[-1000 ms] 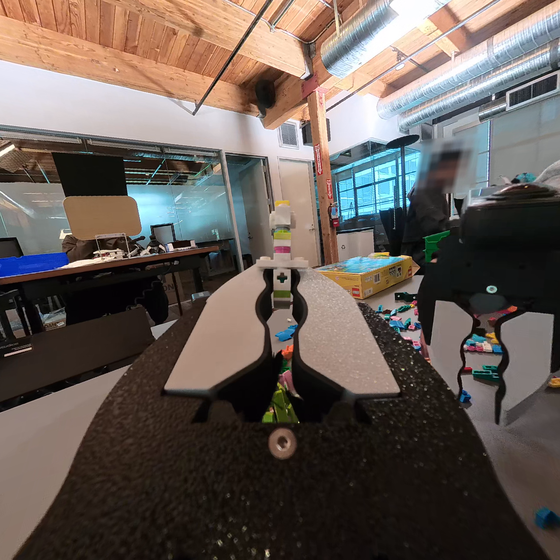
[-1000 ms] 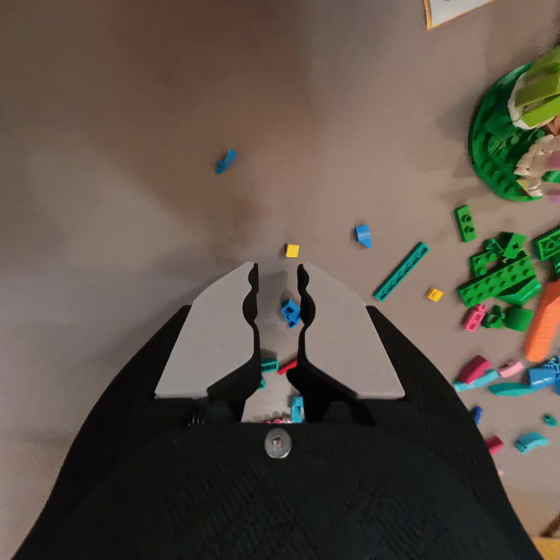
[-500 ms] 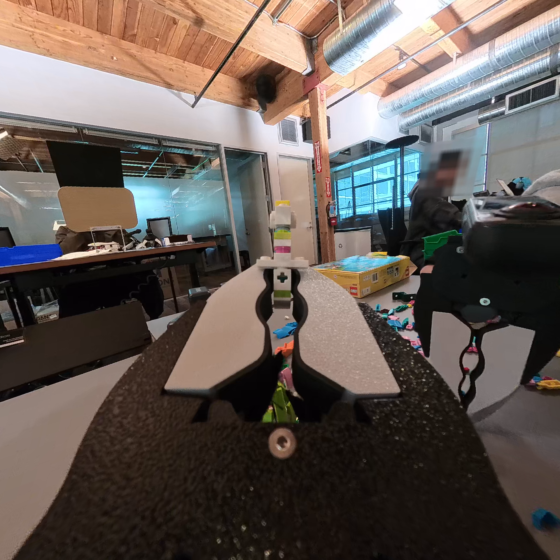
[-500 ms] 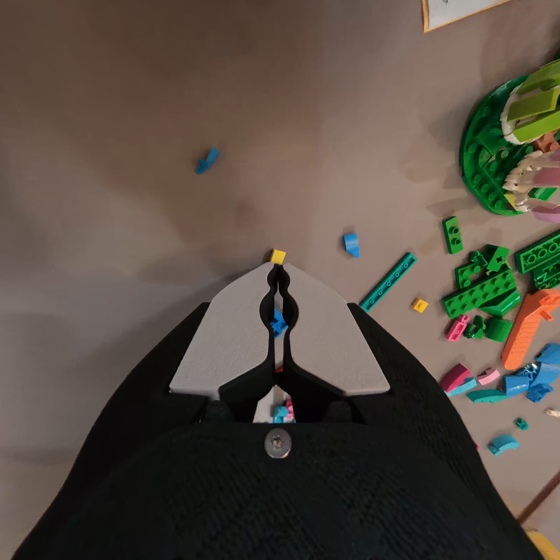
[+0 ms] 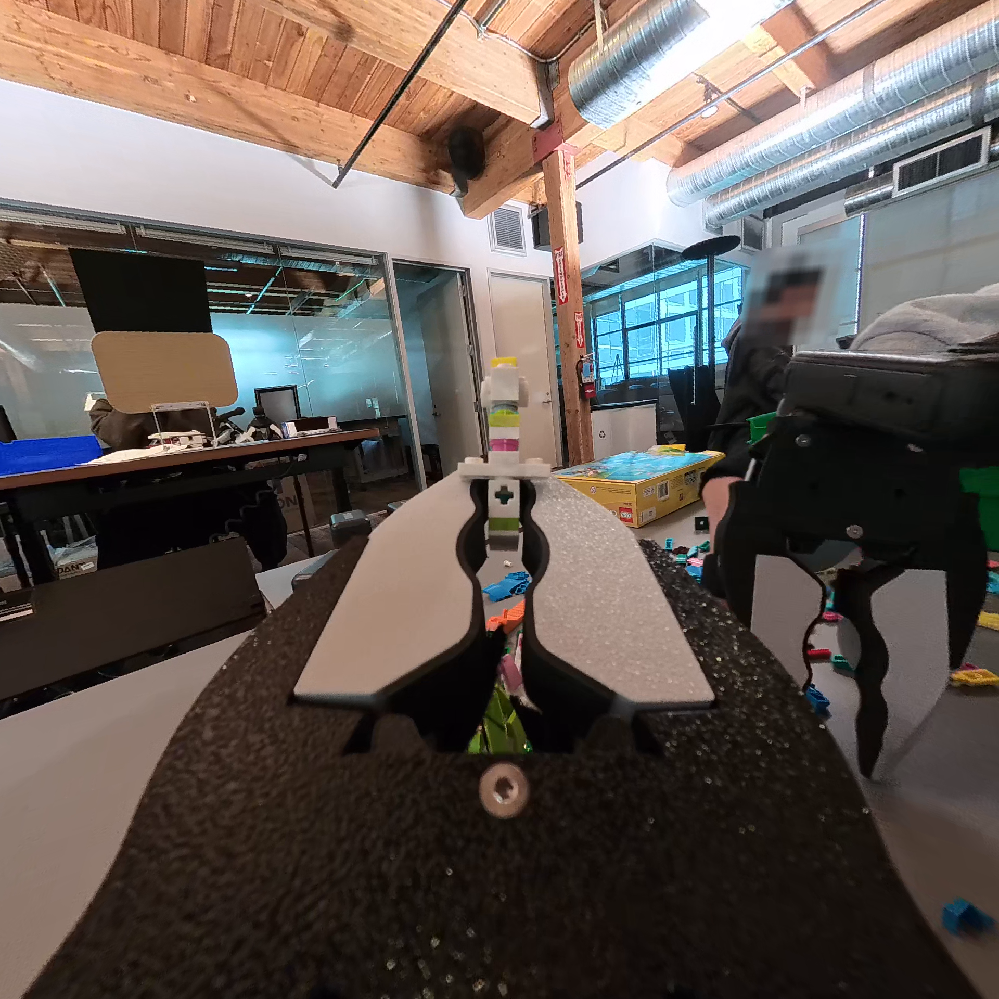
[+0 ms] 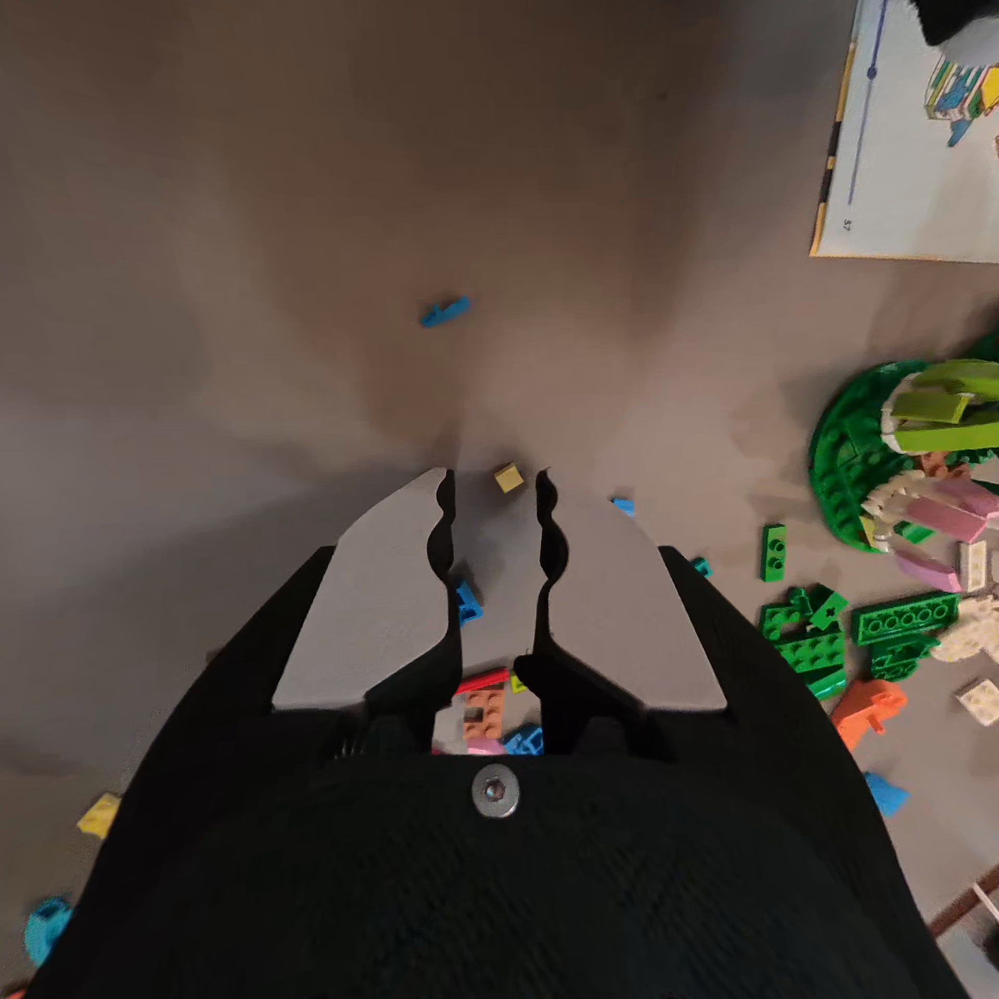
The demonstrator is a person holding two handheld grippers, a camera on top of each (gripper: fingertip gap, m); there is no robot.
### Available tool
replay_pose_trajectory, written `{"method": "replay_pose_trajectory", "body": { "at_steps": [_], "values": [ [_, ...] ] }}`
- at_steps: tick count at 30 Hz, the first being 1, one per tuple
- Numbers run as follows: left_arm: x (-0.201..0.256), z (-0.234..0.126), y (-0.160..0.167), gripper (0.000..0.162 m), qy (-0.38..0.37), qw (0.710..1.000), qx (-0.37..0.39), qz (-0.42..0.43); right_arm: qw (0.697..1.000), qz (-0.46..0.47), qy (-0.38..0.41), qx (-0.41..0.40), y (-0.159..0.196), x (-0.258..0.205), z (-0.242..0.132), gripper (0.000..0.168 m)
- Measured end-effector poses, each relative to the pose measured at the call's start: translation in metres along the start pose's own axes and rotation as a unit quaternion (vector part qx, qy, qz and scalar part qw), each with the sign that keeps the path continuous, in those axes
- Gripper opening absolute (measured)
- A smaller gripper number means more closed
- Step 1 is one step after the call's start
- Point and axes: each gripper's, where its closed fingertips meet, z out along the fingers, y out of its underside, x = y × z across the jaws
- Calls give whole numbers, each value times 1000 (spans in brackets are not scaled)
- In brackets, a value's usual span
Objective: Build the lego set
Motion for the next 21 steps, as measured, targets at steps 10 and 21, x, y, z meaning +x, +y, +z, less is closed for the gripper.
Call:
{"method": "replay_pose_trajectory", "body": {
  "at_steps": [10,21],
  "values": [
    [1,0,-1,8,-2,1000,2,4,994,108,-25,-6,1,4,3,8],
    [-3,1,2,8,-80,987,-27,140,925,370,91,4,5,17,-5,31]
  ]
}}
